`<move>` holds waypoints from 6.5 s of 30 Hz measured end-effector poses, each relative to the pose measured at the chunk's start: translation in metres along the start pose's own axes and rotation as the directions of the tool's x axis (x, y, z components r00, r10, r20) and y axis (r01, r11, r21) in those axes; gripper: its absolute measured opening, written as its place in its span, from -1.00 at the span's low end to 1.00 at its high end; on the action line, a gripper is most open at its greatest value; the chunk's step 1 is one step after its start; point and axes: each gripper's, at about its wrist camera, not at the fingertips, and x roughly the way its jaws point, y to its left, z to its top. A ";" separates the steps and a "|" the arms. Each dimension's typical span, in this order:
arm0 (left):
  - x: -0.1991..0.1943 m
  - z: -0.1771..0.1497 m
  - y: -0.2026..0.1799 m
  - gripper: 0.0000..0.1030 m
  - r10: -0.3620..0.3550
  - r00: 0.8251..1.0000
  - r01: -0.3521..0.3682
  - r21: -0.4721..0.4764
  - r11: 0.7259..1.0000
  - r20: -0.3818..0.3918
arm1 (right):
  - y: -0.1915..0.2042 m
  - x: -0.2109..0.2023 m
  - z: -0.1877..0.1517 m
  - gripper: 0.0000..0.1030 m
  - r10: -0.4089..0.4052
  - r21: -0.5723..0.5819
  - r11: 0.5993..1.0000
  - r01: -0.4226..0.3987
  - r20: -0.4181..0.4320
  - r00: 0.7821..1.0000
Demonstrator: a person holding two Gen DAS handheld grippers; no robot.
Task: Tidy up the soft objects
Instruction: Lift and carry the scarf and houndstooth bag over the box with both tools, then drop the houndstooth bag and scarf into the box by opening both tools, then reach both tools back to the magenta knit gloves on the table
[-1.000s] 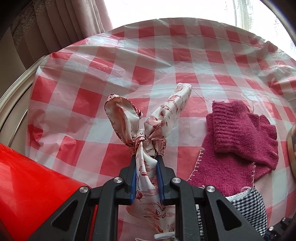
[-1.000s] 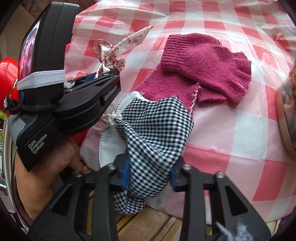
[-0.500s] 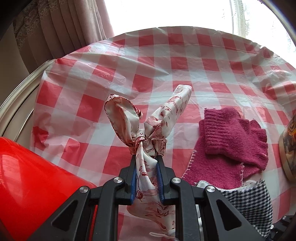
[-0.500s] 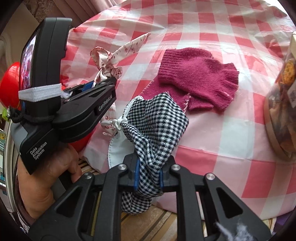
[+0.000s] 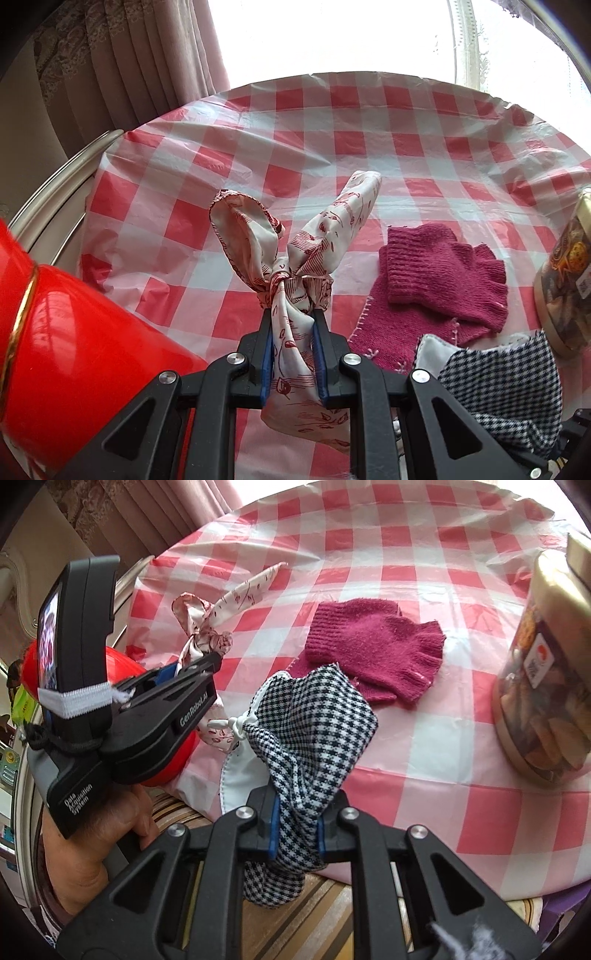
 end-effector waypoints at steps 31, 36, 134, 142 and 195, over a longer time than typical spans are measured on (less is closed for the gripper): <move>-0.077 -0.034 -0.011 -0.62 -0.085 0.994 0.085 0.002 0.996 0.065 | 0.002 -0.105 -0.034 -0.66 -0.017 0.014 1.000 0.016 0.131 0.991; -0.089 -0.039 -0.017 -0.62 -0.104 0.992 0.103 0.016 0.995 0.075 | -0.005 -0.121 -0.042 -0.66 -0.029 0.032 0.999 0.024 0.150 0.988; -0.229 -0.149 -0.305 0.13 -0.648 0.652 0.758 0.383 0.529 -0.394 | -0.241 -0.298 -0.226 0.25 -0.716 0.363 0.660 0.657 0.039 0.697; -0.218 -0.129 -0.268 0.13 -0.647 0.695 0.719 0.329 0.612 -0.314 | -0.211 -0.306 -0.205 0.29 -0.782 0.312 0.609 0.730 0.077 0.619; -0.057 -0.031 -0.003 0.18 -0.430 0.897 0.416 -0.133 0.900 -0.104 | -0.015 -0.121 -0.009 0.41 -0.359 -0.158 0.912 0.380 0.146 0.922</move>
